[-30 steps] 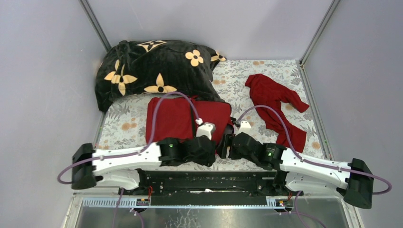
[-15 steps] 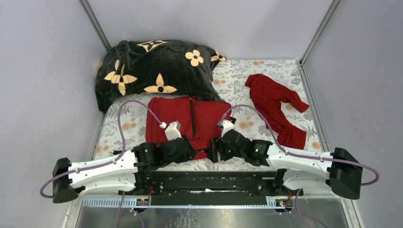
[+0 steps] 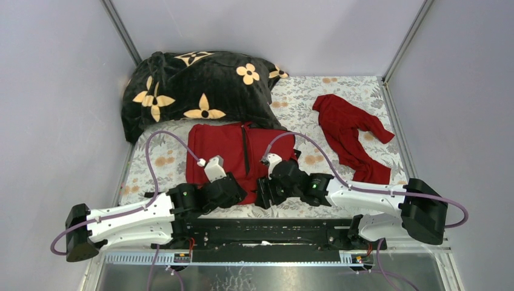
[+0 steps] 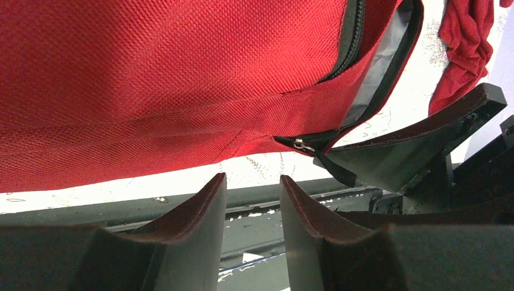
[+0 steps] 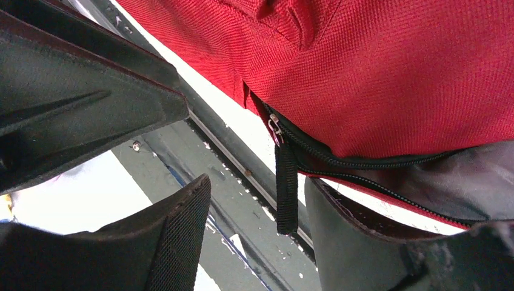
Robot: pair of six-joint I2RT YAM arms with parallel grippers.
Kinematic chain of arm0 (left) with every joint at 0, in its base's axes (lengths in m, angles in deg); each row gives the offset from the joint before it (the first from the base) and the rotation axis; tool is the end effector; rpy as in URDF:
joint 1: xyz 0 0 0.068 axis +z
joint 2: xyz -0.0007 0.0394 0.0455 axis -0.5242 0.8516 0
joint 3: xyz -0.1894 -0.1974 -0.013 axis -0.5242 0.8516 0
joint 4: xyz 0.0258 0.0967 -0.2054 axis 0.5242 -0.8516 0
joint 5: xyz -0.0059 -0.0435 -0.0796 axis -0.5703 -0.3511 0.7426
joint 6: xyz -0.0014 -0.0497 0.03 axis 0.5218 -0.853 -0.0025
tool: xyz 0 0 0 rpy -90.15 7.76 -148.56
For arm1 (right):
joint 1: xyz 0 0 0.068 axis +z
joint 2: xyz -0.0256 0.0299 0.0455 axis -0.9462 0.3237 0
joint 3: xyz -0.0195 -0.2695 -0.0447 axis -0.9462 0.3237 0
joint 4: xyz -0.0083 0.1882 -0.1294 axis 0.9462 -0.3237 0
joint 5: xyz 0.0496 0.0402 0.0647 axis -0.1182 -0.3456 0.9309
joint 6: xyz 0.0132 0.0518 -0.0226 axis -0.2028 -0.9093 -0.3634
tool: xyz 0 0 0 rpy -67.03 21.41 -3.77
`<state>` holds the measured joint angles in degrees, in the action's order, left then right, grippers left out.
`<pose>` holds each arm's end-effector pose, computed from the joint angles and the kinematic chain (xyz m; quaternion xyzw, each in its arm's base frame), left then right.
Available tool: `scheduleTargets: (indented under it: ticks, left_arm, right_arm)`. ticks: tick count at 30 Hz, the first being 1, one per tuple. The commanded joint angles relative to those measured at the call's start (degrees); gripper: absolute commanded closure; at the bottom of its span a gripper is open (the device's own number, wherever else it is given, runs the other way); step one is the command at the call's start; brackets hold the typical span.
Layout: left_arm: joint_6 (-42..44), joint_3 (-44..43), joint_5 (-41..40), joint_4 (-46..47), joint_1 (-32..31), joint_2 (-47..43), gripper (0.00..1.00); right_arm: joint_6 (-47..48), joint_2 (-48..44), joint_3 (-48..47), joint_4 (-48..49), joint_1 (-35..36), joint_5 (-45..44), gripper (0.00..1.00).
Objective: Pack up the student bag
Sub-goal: Zip the student bag at the center of the board.
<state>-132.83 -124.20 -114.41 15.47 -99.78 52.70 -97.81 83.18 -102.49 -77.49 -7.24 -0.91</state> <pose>0.0672 -0.1212 0.2331 -0.1429 0.9126 -0.2513 0.2892 0.1048 0.2218 0.2344 -0.2551 0.8561 0.3612 0.2675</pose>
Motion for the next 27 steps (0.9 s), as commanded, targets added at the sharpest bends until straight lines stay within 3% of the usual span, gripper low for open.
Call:
scheduleTargets:
  ticks: [1,10,13,16,18,20,21,27]
  left_arm:
    - [-0.44,0.64,-1.86,1.14,0.87,-0.81,0.56]
    - [1.85,-1.17,0.39,1.48,1.36,2.57,0.56]
    - [1.85,-0.83,2.4,3.85,1.45,3.85,0.56]
    - [1.01,-0.31,4.0,6.63,1.45,5.65,0.56]
    - [1.29,-1.02,3.73,6.48,1.45,6.83,0.55]
    - [2.38,-2.25,3.36,5.84,1.45,7.73,0.52]
    - [3.92,-2.92,3.5,5.79,1.45,8.35,0.5]
    - [14.77,-9.14,0.66,0.87,1.45,12.24,0.4]
  right_arm:
    - [1.07,1.04,-2.61,1.72,0.37,-0.55,0.36]
    - [0.13,1.96,-1.96,2.93,0.28,-4.69,0.39]
    - [0.18,1.94,-2.06,3.02,0.28,-4.65,0.44]
    - [0.23,2.07,-2.16,2.58,0.28,-4.69,0.6]
    - [-0.09,1.83,-2.11,2.19,0.31,-6.32,0.74]
    - [-0.74,1.39,-2.03,1.16,0.28,-7.84,0.96]
    - [-0.75,1.22,-2.07,0.5,0.28,-8.4,1.0]
    - [-0.59,-1.54,-0.83,-0.98,0.28,-9.25,1.0]
